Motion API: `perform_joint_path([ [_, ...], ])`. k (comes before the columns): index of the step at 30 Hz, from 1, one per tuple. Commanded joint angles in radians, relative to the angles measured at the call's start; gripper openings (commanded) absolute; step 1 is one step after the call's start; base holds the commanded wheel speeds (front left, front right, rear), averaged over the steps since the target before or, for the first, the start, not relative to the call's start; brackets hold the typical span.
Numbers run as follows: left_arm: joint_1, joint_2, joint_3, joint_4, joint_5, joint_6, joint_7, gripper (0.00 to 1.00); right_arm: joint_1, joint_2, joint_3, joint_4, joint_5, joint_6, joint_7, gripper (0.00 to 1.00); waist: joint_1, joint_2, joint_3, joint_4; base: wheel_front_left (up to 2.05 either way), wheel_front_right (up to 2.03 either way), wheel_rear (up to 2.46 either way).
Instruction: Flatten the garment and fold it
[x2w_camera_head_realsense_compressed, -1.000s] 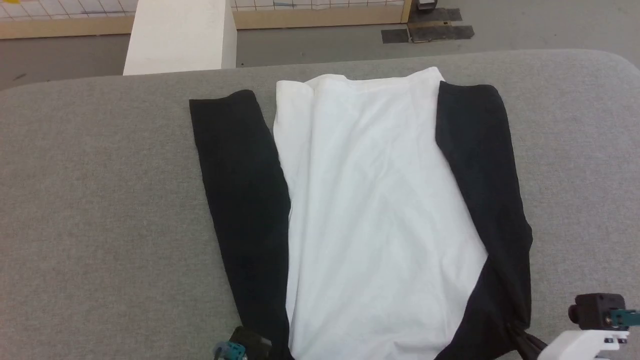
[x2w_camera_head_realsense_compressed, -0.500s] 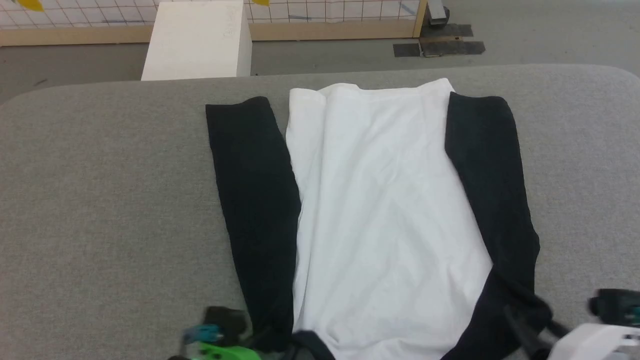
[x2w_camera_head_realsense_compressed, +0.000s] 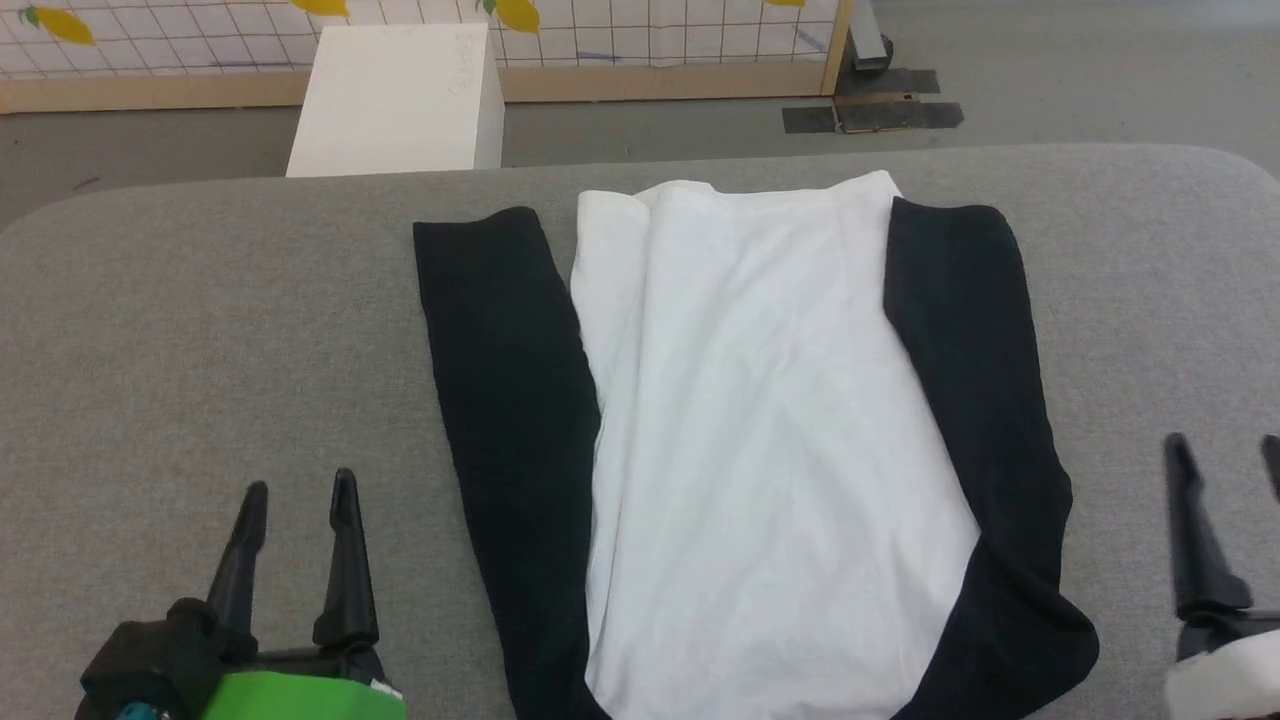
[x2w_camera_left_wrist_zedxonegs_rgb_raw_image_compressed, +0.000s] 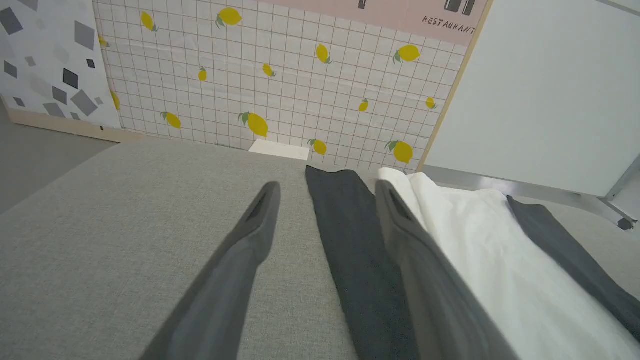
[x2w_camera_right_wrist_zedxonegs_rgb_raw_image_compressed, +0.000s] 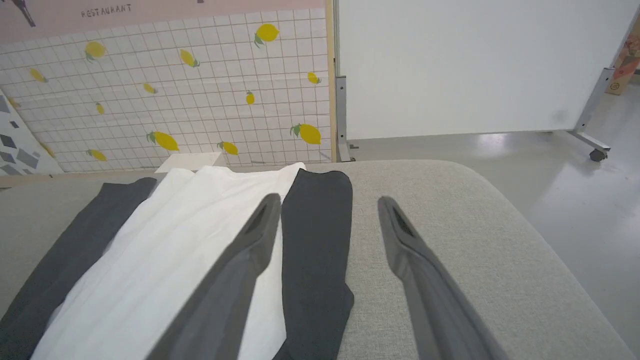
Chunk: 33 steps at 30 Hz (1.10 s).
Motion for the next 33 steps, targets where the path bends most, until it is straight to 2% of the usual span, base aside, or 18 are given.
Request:
perform_joint_path([
  [1, -0.03, -0.015, 0.005, 0.006, 0.044, 0.02, -0.022, 1.0, -0.01, 0.001, 0.017, 0.005, -0.014, -0.001, -0.026, 1.0, 0.0001, -0.0001, 0.002, 0.0, 0.0, 0.0, 0.0],
  [4, -0.099, -0.033, 0.02, 0.019, 0.108, 0.042, -0.042, 1.0, -0.008, 0.001, 0.037, 0.02, -0.031, -0.001, -0.074, 1.0, 0.0001, -0.0001, 0.008, 0.002, 0.0, 0.0, 0.0],
  [6, -0.16, -0.017, 0.022, 0.024, 0.141, 0.041, -0.034, 1.0, -0.009, 0.001, 0.048, 0.03, -0.021, -0.001, -0.091, 1.0, 0.0001, -0.0001, 0.016, 0.001, 0.0, 0.0, 0.0],
  [8, -0.245, 0.018, 0.025, 0.023, 0.156, 0.022, 0.011, 1.0, -0.015, 0.001, 0.052, 0.028, -0.028, -0.001, -0.104, 1.0, 0.0001, -0.0001, 0.034, 0.0, 0.0, 0.0, 0.0],
  [10, -0.345, 0.065, 0.032, 0.035, 0.163, -0.005, 0.084, 1.0, -0.024, 0.001, 0.056, 0.022, -0.032, -0.001, -0.11, 1.0, 0.0001, -0.0001, 0.061, -0.001, 0.0, 0.0, 0.0],
  [13, -0.519, 0.146, 0.028, 0.076, 0.166, -0.073, 0.216, 1.0, -0.047, 0.001, 0.072, 0.012, -0.041, -0.001, -0.107, 1.0, 0.0001, -0.0001, 0.12, -0.008, 0.0, 0.0, 0.0],
  [17, -0.746, 0.187, 0.018, 0.162, 0.13, -0.156, 0.354, 1.0, -0.083, 0.001, 0.095, 0.0, -0.04, -0.001, -0.104, 1.0, 0.0001, -0.0001, 0.216, -0.02, 0.0, 0.0, 0.0],
  [23, -1.003, 0.196, -0.028, 0.366, 0.091, -0.261, 0.507, 1.0, -0.14, 0.001, 0.128, -0.005, -0.048, -0.001, -0.108, 1.0, 0.0001, -0.0001, 0.353, -0.042, 0.0, 0.0, 0.0],
  [27, -1.089, 0.195, -0.057, 0.482, 0.077, -0.304, 0.579, 1.0, -0.175, 0.001, 0.144, 0.001, -0.053, -0.001, -0.111, 1.0, 0.0001, -0.0001, 0.412, -0.062, 0.0, 0.0, 0.0],
  [33, -1.134, 0.2, -0.089, 0.602, 0.055, -0.343, 0.673, 1.0, -0.204, 0.001, 0.157, 0.008, -0.055, -0.001, -0.11, 1.0, 0.0001, -0.0001, 0.471, -0.087, 0.0, 0.0, 0.0],
])
